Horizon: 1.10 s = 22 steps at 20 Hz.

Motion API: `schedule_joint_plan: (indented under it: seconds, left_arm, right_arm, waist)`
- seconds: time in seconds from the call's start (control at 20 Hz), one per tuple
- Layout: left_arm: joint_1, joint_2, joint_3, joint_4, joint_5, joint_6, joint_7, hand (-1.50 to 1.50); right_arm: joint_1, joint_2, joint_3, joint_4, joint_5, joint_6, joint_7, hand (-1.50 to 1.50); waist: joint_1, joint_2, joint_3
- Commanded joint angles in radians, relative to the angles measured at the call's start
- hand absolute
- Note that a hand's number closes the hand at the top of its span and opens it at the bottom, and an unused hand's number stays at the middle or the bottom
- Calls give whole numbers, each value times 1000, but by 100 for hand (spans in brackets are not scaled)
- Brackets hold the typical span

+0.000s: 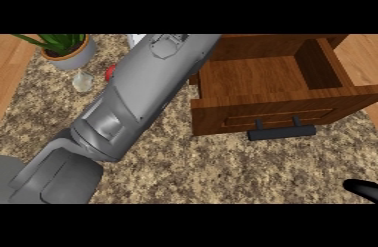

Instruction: Pick up the can, place it into the drawer and close the drawer

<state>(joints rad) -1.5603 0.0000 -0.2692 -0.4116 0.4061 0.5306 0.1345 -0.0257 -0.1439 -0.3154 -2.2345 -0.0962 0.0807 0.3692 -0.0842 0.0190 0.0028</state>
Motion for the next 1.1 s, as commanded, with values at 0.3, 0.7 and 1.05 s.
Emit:
schedule_joint_plan:
  seconds: [0.3,0.7,1.05]
  left_arm:
    - [-59,0,-57,80,73,113,-34,-150]
    - [-85,0,-37,102,132,119,-65,-150]
    - [-79,0,-4,82,201,126,-108,-150]
  right_arm:
    - [-33,1,64,1,81,-7,-17,-150]
    - [-94,-107,82,62,177,65,-122,-150]
    - [-147,-158,205,177,451,48,-204,-150]
  waist:
    - [-25,8,1]
    - [-18,14,1]
    - [17,11,0]
